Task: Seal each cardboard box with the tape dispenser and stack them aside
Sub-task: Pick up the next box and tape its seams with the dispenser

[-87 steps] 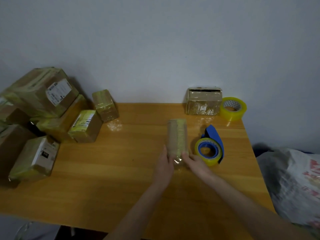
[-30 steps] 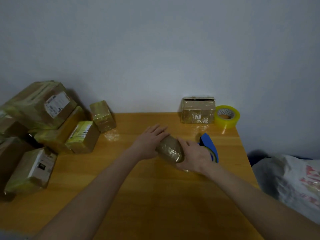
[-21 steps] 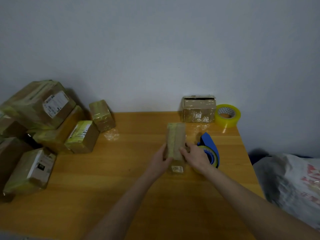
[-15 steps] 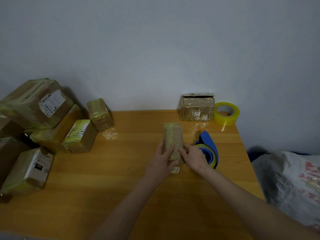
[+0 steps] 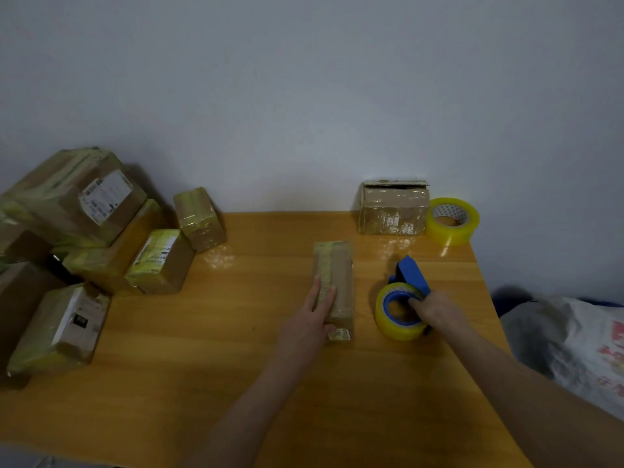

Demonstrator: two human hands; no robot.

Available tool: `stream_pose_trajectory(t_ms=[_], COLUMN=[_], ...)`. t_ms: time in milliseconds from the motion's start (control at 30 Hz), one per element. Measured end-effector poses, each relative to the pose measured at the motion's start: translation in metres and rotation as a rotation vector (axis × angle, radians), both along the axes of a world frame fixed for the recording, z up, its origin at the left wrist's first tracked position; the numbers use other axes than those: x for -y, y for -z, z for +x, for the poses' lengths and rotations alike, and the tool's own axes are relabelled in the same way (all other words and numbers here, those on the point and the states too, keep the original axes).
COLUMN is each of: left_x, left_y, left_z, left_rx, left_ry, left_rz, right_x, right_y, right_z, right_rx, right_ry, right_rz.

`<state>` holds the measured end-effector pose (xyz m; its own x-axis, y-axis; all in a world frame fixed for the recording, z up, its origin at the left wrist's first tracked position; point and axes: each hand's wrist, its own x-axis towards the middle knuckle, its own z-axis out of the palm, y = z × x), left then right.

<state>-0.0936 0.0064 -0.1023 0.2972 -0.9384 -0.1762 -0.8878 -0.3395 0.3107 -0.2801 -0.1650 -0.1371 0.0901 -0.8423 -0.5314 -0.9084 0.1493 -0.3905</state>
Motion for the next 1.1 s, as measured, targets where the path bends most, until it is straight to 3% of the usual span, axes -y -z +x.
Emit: stream_pose_trajectory(t_ms=[200, 300, 433, 567, 700, 900, 1100], left_x=[-0.001, -0.003, -0.005, -0.003, 0.001, 0.001, -0.002], left_y=[-0.003, -0.004, 0.000, 0.007, 0.011, 0.010, 0.002], left_z=[0.000, 0.001, 0.001, 0.003, 0.003, 0.003, 0.008], left_rx=[0.009, -0.034, -0.059, -0.136, -0.256, -0.085, -0.135], left_ry=[0.012, 0.011, 0.022, 0.042, 0.068, 0.111, 0.097], left_rz=[0.012, -0.013, -0.065, -0.169, -0.216, -0.172, -0.174], right_x=[0.008, 0.008, 0.005, 0.003, 0.001, -0.009, -0.014], right_y=[0.000, -0.008, -0.032, -0.065, -0.094, -0.119, -0.122], right_z=[0.002, 0.008, 0.011, 0.007, 0.001, -0.004, -0.017], right_rx=[0.088, 0.217, 0.440, 0.606, 0.708, 0.644, 0.742], right_ry=[0.062, 0.120, 0.233, 0.253, 0.149, -0.164, -0.262], right_rz=[0.089, 0.087, 0.300, 0.363, 0.324, 0.122, 0.091])
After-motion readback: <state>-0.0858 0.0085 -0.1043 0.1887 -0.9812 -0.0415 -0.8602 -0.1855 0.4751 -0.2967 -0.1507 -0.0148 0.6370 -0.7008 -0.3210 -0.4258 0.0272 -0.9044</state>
